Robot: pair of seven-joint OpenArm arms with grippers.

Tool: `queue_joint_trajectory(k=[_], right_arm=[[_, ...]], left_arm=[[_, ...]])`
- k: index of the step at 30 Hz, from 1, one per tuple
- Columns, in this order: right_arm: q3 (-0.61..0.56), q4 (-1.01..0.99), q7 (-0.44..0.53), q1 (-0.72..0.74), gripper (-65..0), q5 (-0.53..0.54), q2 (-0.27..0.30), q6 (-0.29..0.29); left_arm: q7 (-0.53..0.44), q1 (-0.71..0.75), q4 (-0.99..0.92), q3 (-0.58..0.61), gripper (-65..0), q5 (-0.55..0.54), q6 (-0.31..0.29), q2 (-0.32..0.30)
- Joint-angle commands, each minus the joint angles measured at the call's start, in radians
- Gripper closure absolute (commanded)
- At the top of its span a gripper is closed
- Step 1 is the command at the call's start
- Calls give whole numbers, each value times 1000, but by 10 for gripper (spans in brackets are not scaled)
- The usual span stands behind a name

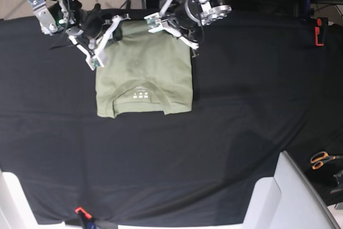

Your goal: Fold the T-shirt properly

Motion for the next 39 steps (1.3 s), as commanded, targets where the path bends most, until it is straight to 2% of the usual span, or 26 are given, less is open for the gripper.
queue_joint_trajectory(k=[1,4,8,14,16,18,22,25,28,30,32,34,36,38,39], right_arm=[[7,48,11,-9,0,4,9,-1],[30,164,-3,-52,0,4,37,-8],[128,275,-89,-131,0,4,60,-90],[295,374,-256,-275,0,4,62,-96],[324,402,-318,-326,0,4,80,-94],[332,399,-336,-362,0,4,83,-97],[304,327,-302,-442,0,2,75,-97],[228,166,-221,-447,0,-1,71,-97],[80,-103,-83,-369,0,-84,68,-97],[-41,-337,0,-270,-2,-167,20,-99],[-122,-631,83,-164,-5,-254,-46,-99],[-170,-1006,221,-36,-6,-335,-153,-99],[-173,-1369,428,69,-6,-411,-256,-99],[-173,-1572,651,112,-6,-457,-314,-99],[-171,-1572,738,115,-6,-466,-320,-99]], left_arm=[[8,2,61,-17,0,17,14,-15],[8,45,205,-106,0,17,14,-21],[3,134,297,-209,0,23,14,-21],[0,324,304,-307,0,23,19,-21],[0,387,297,-349,0,23,50,-21],[0,450,297,-385,0,20,60,-21],[0,562,274,-402,0,19,70,-18],[-2,595,196,-372,0,17,103,-15],[-20,530,-29,-307,0,17,223,-15],[-88,441,-252,-264,0,-9,294,-10],[-169,325,-499,-244,0,-104,337,5],[-276,170,-829,-240,0,-250,349,16],[-439,-6,-1232,-240,0,-414,349,30],[-658,-144,-1584,-237,0,-489,350,33],[-758,-179,-1661,-237,0,-491,350,33]])
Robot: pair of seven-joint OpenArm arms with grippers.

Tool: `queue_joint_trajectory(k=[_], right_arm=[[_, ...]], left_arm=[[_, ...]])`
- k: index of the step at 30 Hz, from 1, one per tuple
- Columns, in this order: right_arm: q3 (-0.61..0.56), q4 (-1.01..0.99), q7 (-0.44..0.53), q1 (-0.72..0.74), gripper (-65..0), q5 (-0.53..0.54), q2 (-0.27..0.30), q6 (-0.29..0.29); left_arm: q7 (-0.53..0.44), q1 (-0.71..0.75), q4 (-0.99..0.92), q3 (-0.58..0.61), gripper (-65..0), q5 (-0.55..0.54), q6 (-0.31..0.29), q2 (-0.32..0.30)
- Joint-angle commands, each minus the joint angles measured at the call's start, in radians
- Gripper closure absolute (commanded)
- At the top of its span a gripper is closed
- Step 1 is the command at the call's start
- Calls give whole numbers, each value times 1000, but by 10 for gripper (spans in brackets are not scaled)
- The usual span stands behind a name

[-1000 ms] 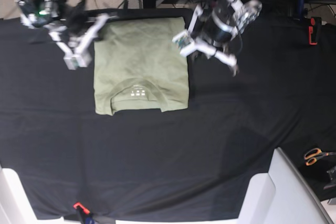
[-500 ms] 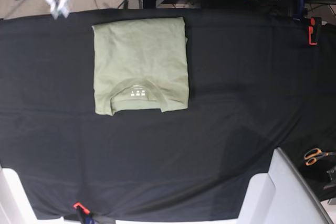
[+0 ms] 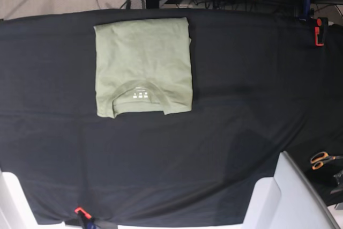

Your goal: Fold the T-shirt properly

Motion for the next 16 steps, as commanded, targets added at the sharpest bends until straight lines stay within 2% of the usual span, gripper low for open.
queue_joint_trajectory(k=[1,2,4,10,16], right_arm=[[4,-1,41,-12,-6,9,5,5],[5,-1,84,-20,-8,27,5,5],[5,23,99,-41,-8,78,5,4],[4,119,99,-87,-8,181,15,4],[2,119,99,-77,-8,184,17,4]], left_arm=[[-55,29,9,1,0,6,-8,-11],[-107,29,9,1,0,6,-8,-17],[-153,45,9,1,0,25,-8,-50],[-158,63,51,-7,0,168,-8,-89],[-158,49,62,-4,0,194,-8,-90]])
